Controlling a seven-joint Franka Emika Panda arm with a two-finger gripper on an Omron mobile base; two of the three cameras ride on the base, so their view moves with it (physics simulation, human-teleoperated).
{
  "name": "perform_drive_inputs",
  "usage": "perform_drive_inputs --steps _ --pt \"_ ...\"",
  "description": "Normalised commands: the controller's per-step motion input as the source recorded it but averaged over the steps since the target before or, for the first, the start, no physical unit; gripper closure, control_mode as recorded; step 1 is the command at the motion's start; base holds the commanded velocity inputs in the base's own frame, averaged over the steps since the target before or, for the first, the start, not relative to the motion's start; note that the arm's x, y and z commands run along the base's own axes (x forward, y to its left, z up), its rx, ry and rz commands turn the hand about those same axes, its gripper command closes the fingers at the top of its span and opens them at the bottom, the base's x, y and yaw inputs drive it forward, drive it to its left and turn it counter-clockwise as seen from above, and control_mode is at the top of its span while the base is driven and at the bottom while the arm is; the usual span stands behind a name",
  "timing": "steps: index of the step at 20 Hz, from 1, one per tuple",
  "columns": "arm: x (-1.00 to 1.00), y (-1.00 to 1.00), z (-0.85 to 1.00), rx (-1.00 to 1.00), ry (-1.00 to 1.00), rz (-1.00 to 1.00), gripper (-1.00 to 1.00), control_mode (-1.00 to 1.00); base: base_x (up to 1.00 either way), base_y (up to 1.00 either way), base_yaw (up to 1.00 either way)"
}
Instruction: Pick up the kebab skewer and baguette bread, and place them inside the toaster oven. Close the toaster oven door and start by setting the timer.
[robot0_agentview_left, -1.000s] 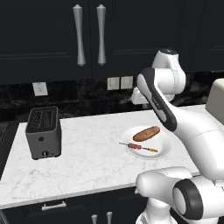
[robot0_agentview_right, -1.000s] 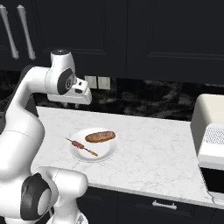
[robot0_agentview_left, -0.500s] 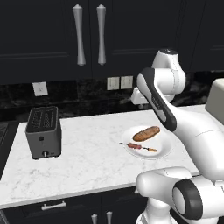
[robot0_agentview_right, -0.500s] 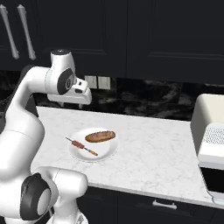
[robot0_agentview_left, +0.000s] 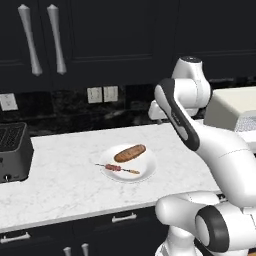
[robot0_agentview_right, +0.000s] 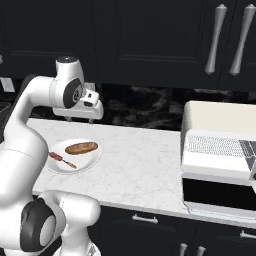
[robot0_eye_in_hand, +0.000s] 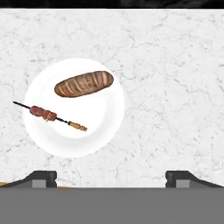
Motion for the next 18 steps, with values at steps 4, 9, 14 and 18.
perform_drive_inputs --steps 4,9,14,18 --pt "0.0 0.0 0.0 0.0 0.0 0.0 -1.0 1.0 0.0 -0.84 -0.04" --pt "0.0 0.0 0.0 0.0 0.0 0.0 -1.0 1.0 0.06 -0.65 0.0" --pt "0.0 0.0 0.0 0.0 0.0 0.0 -1.0 1.0 0.29 -0.41 0.0" --pt "0.0 0.0 0.0 0.0 0.0 0.0 -1.0 1.0 0.44 -0.03 0.0"
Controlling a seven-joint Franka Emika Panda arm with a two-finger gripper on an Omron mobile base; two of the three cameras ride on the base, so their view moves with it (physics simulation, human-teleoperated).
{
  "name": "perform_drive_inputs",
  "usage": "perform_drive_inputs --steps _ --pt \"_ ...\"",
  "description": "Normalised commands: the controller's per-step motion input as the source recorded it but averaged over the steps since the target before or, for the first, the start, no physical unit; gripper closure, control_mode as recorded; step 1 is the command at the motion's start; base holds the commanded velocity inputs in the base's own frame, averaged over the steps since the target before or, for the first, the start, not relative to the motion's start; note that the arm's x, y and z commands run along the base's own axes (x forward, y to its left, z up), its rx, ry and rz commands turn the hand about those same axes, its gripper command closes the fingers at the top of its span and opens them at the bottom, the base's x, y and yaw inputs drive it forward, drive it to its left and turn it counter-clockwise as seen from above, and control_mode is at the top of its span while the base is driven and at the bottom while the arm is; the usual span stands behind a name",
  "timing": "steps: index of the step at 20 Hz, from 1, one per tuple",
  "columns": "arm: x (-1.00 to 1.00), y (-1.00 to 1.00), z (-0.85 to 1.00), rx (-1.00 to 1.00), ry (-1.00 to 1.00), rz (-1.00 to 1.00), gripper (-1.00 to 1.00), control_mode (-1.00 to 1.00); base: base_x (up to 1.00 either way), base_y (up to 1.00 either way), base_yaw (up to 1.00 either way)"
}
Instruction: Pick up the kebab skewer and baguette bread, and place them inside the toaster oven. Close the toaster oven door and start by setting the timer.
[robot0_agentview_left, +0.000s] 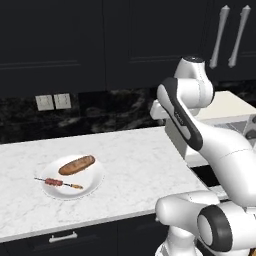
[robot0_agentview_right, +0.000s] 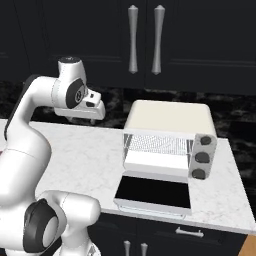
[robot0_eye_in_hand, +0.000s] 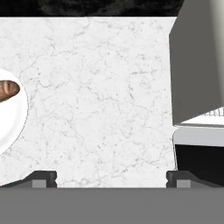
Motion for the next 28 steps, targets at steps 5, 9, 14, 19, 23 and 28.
perform_drive_inputs --steps 5,9,14,19,23,28 --pt "0.0 0.0 0.0 0.0 0.0 0.0 -1.0 1.0 0.49 0.0 0.0" --pt "0.0 0.0 0.0 0.0 0.0 0.0 -1.0 1.0 0.44 0.0 0.0" --pt "0.0 0.0 0.0 0.0 0.0 0.0 -1.0 1.0 0.23 0.0 0.0" --pt "0.0 0.0 0.0 0.0 0.0 0.0 -1.0 -1.0 0.0 0.0 0.0" --pt "0.0 0.0 0.0 0.0 0.0 0.0 -1.0 -1.0 0.0 0.0 0.0" --pt "-0.28 -0.04 0.0 0.0 -0.05 -0.01 -1.0 -1.0 0.0 0.0 0.0"
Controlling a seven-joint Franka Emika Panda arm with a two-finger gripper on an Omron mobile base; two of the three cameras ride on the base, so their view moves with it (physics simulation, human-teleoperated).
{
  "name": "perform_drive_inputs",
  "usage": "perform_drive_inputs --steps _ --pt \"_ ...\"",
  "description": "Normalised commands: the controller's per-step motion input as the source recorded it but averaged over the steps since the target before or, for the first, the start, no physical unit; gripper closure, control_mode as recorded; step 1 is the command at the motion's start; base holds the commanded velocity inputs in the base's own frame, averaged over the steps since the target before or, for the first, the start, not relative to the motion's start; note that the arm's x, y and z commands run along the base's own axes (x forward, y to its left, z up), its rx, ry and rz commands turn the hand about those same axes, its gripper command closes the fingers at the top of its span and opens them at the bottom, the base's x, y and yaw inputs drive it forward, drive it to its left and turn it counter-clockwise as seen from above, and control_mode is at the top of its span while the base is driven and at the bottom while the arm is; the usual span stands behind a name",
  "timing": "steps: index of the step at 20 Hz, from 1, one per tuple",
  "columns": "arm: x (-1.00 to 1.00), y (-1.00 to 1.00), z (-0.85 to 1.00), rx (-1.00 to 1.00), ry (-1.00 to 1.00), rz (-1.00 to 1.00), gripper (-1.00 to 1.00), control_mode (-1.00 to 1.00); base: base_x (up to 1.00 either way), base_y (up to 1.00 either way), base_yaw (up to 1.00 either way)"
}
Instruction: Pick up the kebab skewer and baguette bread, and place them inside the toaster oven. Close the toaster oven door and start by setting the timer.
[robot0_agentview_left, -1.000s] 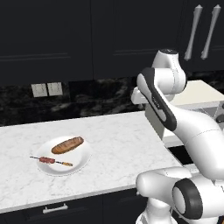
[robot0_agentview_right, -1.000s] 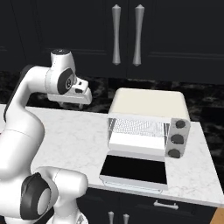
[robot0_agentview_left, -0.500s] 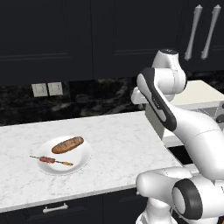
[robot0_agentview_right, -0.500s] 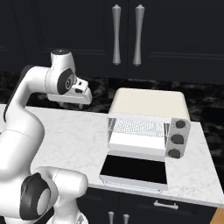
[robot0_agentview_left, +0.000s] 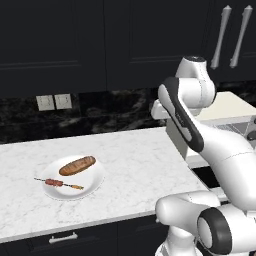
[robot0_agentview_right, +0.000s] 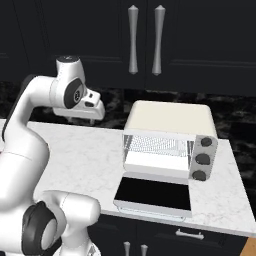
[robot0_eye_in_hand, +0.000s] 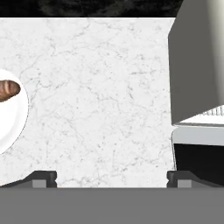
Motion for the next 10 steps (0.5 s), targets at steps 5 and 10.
perform_drive_inputs --steps 5,10 --pt "-0.77 -0.86 0.0 0.02 -0.15 0.0 -1.0 -1.0 0.0 0.0 0.0" --pt "-0.19 -1.0 0.0 0.02 -0.11 0.0 -1.0 -1.0 0.0 0.0 0.0"
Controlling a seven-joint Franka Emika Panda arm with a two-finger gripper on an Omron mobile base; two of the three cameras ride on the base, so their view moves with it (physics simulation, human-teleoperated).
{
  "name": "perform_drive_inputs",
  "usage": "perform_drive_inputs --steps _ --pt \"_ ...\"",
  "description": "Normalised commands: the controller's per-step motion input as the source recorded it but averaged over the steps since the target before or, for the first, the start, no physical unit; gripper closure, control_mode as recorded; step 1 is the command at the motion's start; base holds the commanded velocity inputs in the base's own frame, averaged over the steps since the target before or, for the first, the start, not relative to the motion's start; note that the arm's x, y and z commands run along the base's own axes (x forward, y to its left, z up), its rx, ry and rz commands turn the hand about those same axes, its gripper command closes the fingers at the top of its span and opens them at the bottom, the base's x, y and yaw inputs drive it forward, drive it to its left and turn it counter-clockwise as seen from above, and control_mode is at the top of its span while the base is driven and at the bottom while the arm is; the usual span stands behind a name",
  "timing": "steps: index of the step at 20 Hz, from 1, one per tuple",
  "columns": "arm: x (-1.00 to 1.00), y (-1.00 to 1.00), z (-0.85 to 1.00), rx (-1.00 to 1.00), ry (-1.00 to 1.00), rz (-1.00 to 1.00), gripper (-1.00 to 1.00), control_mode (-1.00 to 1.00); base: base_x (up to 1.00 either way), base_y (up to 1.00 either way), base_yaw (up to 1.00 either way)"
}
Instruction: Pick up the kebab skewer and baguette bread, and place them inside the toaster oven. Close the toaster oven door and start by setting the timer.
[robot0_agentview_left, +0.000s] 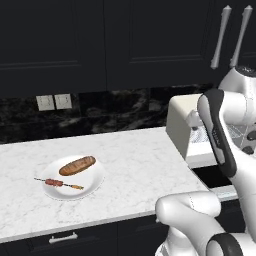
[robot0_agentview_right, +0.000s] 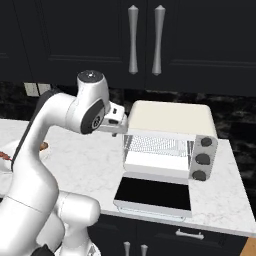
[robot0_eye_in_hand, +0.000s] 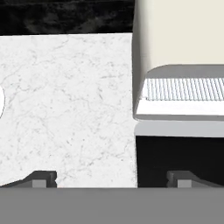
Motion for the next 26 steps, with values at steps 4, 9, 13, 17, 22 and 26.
perform_drive_inputs --steps 4,9,13,17,22,26 --pt "0.01 -0.94 0.0 0.0 -0.07 0.0 -1.0 -1.0 0.0 0.0 0.0" --pt "0.01 -0.83 -0.03 0.0 -0.08 0.0 -1.0 -1.0 0.0 0.0 0.0" --pt "0.05 -0.58 -0.31 0.0 -0.13 0.0 -1.0 -1.0 0.0 0.0 0.0" --pt "0.03 -0.33 -0.55 0.0 -0.19 0.0 -1.0 -1.0 0.0 0.0 0.0" --pt "0.17 -0.4 -0.53 0.0 -0.2 0.0 -1.0 -1.0 0.0 0.0 0.0" --pt "0.21 -0.48 -0.29 0.0 -0.17 0.0 -1.0 -1.0 0.0 0.0 0.0"
